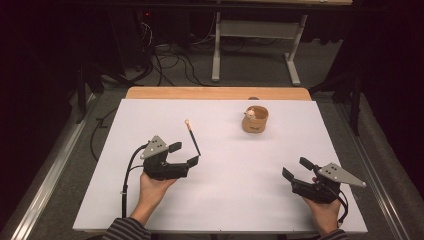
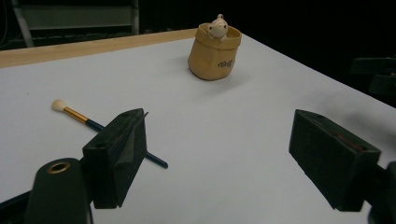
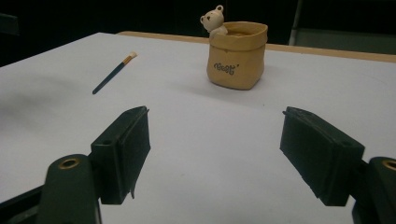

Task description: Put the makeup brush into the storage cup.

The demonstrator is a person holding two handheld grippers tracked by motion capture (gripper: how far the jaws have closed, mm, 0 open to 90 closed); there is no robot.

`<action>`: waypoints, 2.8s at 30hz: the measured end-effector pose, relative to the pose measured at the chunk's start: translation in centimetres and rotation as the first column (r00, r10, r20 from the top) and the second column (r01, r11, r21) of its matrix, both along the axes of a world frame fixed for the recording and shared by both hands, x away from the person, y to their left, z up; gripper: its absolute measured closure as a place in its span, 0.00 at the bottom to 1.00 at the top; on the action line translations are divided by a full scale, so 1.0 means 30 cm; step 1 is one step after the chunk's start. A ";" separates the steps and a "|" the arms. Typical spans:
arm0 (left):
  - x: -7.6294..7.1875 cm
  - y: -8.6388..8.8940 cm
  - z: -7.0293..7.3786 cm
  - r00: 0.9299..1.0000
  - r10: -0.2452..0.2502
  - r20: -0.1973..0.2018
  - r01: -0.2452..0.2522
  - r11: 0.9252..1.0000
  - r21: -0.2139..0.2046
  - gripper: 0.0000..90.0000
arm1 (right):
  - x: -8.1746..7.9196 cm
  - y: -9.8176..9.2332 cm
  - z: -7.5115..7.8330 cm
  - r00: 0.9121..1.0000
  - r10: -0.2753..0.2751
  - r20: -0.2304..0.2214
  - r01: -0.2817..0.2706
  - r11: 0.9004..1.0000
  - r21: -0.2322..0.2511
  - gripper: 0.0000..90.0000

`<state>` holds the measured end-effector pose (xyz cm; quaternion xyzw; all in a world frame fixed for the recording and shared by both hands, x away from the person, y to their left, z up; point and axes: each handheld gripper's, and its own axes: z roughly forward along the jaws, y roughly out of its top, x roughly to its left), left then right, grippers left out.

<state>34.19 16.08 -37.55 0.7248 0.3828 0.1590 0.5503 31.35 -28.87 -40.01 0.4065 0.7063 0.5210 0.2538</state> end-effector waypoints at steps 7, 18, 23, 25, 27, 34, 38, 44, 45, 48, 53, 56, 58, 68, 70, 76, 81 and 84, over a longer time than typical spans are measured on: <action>0.023 -0.010 0.013 1.000 0.008 0.004 -0.008 1.000 0.011 0.22 | 0.000 0.001 0.000 1.000 0.000 0.001 0.000 1.000 -0.001 0.29; 0.068 -0.022 0.034 0.999 0.031 0.009 -0.031 0.999 0.043 0.22 | 0.001 0.001 0.000 1.000 0.003 0.000 -0.003 1.000 0.000 0.29; 0.088 -0.022 0.044 0.999 0.042 0.013 -0.043 0.998 0.055 0.22 | 0.001 0.000 -0.001 1.000 0.004 0.001 -0.004 1.000 0.001 0.29; 0.096 -0.024 0.047 0.999 0.046 0.015 -0.047 0.997 0.056 0.22 | 0.001 0.000 -0.001 1.000 0.004 0.001 -0.004 1.000 0.002 0.29; 0.104 -0.025 0.049 0.999 0.049 0.015 -0.050 0.997 0.056 0.22 | 0.001 0.000 -0.001 1.000 0.005 0.002 -0.005 1.000 0.001 0.29; 0.132 -0.023 0.060 0.997 0.071 0.021 -0.072 0.996 0.049 0.22 | 0.001 0.000 -0.001 1.000 0.006 0.002 -0.006 1.000 0.001 0.29; 0.146 -0.022 0.066 0.996 0.082 0.027 -0.084 0.995 0.050 0.22 | 0.002 0.000 -0.001 1.000 0.007 0.002 -0.007 1.000 0.001 0.29; 0.184 -0.023 0.078 0.993 0.110 0.037 -0.112 0.992 0.054 0.22 | 0.001 0.001 -0.001 1.000 0.005 0.001 -0.005 1.000 0.002 0.29; 0.189 -0.024 0.080 0.993 0.113 0.036 -0.115 0.992 0.055 0.22 | 0.001 0.001 -0.001 1.000 0.005 0.002 -0.005 1.000 0.002 0.29; 0.200 -0.027 0.083 0.992 0.119 0.037 -0.121 0.991 0.055 0.22 | 0.001 0.001 -0.001 1.000 0.005 0.001 -0.005 1.000 0.003 0.29; 0.230 -0.031 0.091 0.990 0.140 0.036 -0.142 0.988 0.062 0.23 | 0.000 0.001 0.000 1.000 0.005 0.000 -0.005 1.000 0.004 0.29; 0.244 -0.031 0.090 0.988 0.152 0.031 -0.154 0.986 0.067 0.23 | 0.000 0.001 0.000 1.000 0.007 0.002 -0.007 1.000 0.002 0.29; 0.252 -0.030 0.090 0.987 0.159 0.028 -0.161 0.985 0.068 0.23 | 0.000 0.001 0.000 1.000 0.007 0.001 -0.007 1.000 0.001 0.29; 0.287 -0.022 0.083 0.982 0.187 0.012 -0.187 0.980 0.071 0.23 | 0.001 0.002 -0.001 1.000 0.010 0.002 -0.010 1.000 -0.001 0.29; 0.291 -0.023 0.081 0.982 0.190 0.010 -0.190 0.979 0.078 0.23 | 0.001 0.002 -0.001 1.000 0.010 0.002 -0.010 1.000 -0.001 0.29; 0.302 -0.028 0.082 0.981 0.192 -0.003 -0.190 0.976 0.103 0.23 | 0.002 0.002 -0.002 1.000 0.012 0.002 -0.012 1.000 -0.002 0.29; 0.309 -0.032 0.091 0.981 0.194 -0.014 -0.191 0.974 0.126 0.23 | 0.002 0.003 -0.002 1.000 0.015 -0.001 -0.015 1.000 -0.004 0.29; 0.314 -0.036 0.095 0.980 0.198 -0.019 -0.194 0.971 0.141 0.23 | 0.003 0.003 -0.002 1.000 0.012 -0.002 -0.012 1.000 -0.001 0.29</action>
